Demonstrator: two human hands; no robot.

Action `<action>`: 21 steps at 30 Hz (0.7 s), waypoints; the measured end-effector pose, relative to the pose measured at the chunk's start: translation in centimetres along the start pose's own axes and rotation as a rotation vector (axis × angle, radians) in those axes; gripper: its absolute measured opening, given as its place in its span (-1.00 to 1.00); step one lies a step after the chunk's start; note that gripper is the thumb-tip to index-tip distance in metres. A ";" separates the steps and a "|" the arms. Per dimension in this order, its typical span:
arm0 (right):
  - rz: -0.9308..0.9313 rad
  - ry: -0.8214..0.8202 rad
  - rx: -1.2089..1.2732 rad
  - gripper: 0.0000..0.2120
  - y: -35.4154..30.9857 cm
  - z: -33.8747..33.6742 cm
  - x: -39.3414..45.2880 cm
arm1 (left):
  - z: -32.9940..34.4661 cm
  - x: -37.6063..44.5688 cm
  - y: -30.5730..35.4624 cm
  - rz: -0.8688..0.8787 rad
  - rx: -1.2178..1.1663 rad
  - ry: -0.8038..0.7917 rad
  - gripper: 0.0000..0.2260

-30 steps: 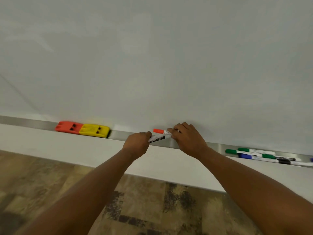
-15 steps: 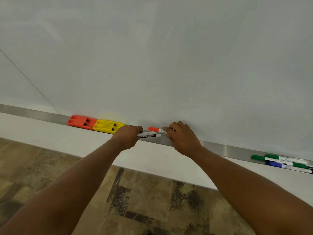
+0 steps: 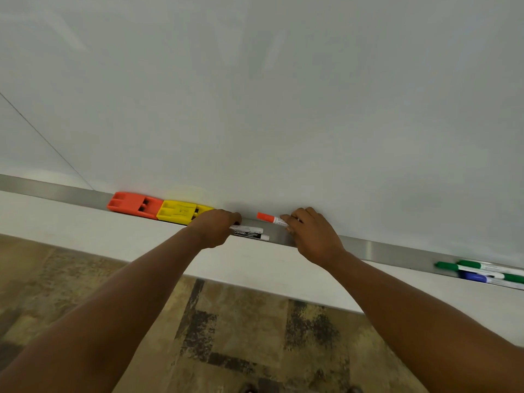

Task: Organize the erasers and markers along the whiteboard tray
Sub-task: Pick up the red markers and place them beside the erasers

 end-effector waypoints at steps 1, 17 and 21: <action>-0.001 0.000 0.002 -0.59 -0.2 0.0 0.1 | 0.0 0.0 0.0 0.008 0.000 -0.007 -0.79; 0.042 -0.001 0.012 -0.59 -0.8 0.5 0.1 | 1.3 1.4 -0.3 0.180 0.011 0.030 -0.73; 0.032 0.027 -0.004 -0.66 -1.0 1.0 0.3 | 1.1 1.2 -0.7 0.206 0.026 -0.001 -0.69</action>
Point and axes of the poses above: each hand's wrist, its own x-axis towards the middle knuckle, its own z-axis out of the palm, y = z × x, the point moved 3 cm from there along x, towards the middle knuckle, and after that the axes turned 14 degrees about z, right-handed, at the moved point
